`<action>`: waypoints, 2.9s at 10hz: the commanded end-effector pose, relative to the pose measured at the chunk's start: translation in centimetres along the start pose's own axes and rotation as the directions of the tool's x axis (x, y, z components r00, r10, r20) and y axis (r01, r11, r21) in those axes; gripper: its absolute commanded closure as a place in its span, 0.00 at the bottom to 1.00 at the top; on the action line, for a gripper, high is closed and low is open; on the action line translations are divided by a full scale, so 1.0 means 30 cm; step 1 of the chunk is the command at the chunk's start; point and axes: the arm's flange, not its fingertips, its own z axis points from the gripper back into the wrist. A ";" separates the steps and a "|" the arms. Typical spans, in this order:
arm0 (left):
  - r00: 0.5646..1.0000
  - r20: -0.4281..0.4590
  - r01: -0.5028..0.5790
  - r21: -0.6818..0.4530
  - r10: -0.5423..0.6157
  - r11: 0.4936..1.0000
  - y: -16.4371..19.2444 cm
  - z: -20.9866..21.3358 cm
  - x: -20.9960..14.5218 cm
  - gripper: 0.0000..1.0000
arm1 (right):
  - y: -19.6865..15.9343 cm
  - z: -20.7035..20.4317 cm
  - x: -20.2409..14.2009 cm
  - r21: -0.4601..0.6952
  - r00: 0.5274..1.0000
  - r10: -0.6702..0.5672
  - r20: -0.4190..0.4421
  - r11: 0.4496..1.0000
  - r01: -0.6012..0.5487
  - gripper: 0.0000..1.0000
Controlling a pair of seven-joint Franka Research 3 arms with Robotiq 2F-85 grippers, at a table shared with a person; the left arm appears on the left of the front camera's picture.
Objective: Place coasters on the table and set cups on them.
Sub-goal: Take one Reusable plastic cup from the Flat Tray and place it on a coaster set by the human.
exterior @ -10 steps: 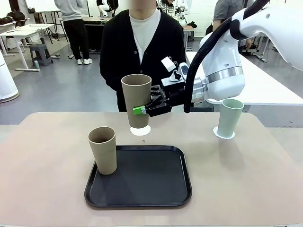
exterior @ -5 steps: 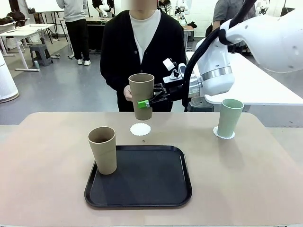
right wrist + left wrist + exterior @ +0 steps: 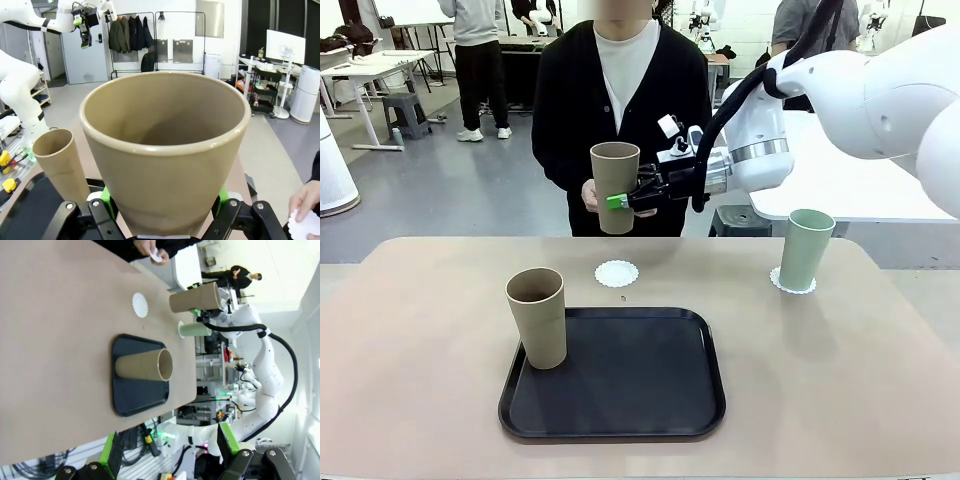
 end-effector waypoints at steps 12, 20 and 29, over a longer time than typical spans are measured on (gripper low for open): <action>1.000 0.002 0.011 -0.014 -0.011 1.000 -0.002 0.006 0.000 0.00 | -0.026 -0.037 -0.149 0.022 0.999 0.035 -0.002 0.999 -0.035 0.16; 1.000 0.002 0.011 -0.014 -0.011 1.000 -0.002 0.006 0.000 0.00 | -0.147 -0.074 -0.306 0.063 1.000 -0.011 0.013 0.998 0.011 0.16; 1.000 0.002 0.011 -0.014 -0.011 1.000 -0.002 0.006 0.000 0.00 | -0.137 -0.082 -0.386 0.078 0.998 -0.050 -0.032 0.996 0.053 0.16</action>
